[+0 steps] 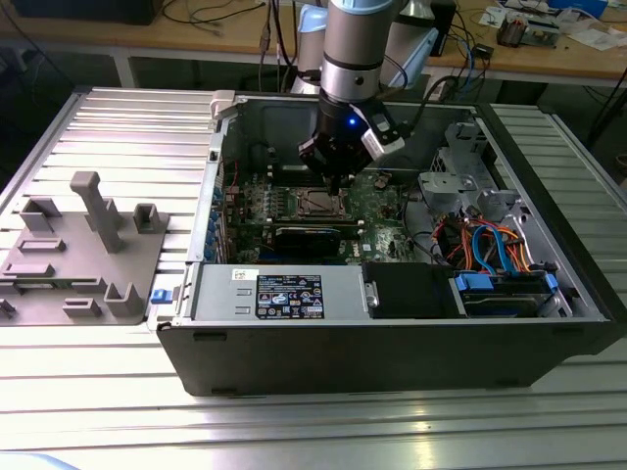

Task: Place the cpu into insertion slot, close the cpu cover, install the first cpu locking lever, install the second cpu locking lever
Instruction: 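Install the first cpu locking lever, then install the second cpu locking lever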

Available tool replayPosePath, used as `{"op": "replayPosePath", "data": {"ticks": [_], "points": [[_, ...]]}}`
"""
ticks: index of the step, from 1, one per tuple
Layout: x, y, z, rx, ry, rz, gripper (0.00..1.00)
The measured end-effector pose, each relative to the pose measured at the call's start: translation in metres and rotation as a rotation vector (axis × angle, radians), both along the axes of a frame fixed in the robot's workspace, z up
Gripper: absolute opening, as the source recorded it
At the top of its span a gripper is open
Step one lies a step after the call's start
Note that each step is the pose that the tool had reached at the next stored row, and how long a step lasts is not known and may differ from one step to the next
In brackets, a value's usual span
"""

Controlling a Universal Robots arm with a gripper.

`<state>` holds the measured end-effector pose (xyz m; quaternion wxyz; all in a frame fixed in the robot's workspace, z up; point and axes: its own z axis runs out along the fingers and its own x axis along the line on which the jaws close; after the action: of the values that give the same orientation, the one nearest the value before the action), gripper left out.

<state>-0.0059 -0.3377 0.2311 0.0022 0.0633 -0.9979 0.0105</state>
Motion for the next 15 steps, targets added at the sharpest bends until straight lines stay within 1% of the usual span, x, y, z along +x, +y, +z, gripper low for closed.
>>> {"op": "replayPosePath", "data": {"ticks": [2,4,15], "points": [[-0.0027,-0.0002,0.0000,-0.0001,-0.0007,0.000,0.11],[-0.0035,-0.0004,0.0000,0.0000,-0.0008,0.000,0.11],[-0.0037,-0.0012,0.0000,0.0000,-0.0008,0.000,0.11]]}}
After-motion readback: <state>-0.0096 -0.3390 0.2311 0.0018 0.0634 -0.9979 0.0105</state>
